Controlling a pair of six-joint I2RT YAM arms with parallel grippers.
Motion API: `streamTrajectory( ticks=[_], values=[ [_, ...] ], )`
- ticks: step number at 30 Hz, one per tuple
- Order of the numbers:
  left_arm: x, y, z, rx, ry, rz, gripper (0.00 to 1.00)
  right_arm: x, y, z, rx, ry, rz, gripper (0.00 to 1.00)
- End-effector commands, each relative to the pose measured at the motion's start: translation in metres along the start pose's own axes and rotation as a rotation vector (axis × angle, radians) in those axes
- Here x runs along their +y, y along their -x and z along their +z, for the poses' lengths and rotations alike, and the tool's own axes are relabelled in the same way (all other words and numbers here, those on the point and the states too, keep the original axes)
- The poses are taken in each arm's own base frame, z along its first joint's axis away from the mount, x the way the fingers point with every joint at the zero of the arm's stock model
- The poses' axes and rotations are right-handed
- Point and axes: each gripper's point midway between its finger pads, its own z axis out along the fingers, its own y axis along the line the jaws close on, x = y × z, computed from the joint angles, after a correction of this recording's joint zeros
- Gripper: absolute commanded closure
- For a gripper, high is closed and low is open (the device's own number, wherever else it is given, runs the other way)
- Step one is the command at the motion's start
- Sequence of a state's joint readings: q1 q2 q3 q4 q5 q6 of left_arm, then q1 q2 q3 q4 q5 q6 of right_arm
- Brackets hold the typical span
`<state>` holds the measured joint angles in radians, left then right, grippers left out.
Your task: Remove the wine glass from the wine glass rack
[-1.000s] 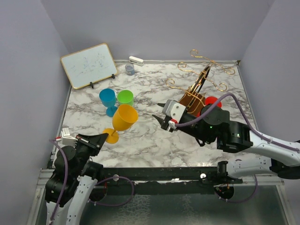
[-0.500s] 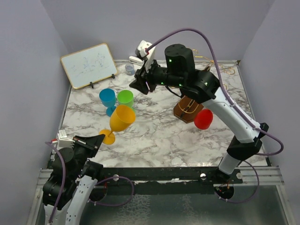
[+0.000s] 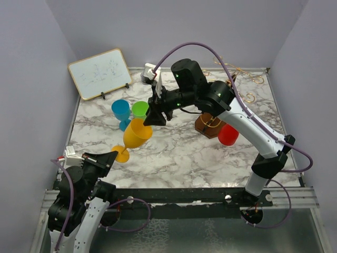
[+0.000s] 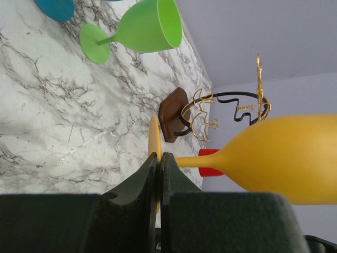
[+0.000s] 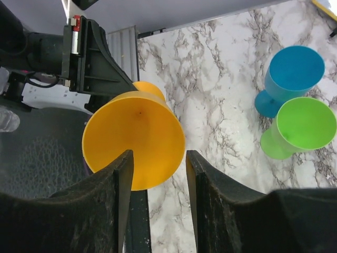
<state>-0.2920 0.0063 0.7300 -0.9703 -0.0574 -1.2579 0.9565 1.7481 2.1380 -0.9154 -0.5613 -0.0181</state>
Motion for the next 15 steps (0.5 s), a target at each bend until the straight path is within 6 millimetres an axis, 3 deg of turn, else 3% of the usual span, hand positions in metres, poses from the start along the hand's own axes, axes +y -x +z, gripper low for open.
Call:
streamTrajectory(
  ticks=[1,15],
  values=[
    [-0.006,0.005,-0.007,-0.021,-0.022,-0.019,1.00,-0.003,-0.003,0.001,0.009,-0.024,0.018,0.55],
    [-0.009,0.006,-0.007,-0.026,-0.037,-0.014,1.00,-0.009,-0.016,0.036,0.045,0.061,0.069,0.58]
  ],
)
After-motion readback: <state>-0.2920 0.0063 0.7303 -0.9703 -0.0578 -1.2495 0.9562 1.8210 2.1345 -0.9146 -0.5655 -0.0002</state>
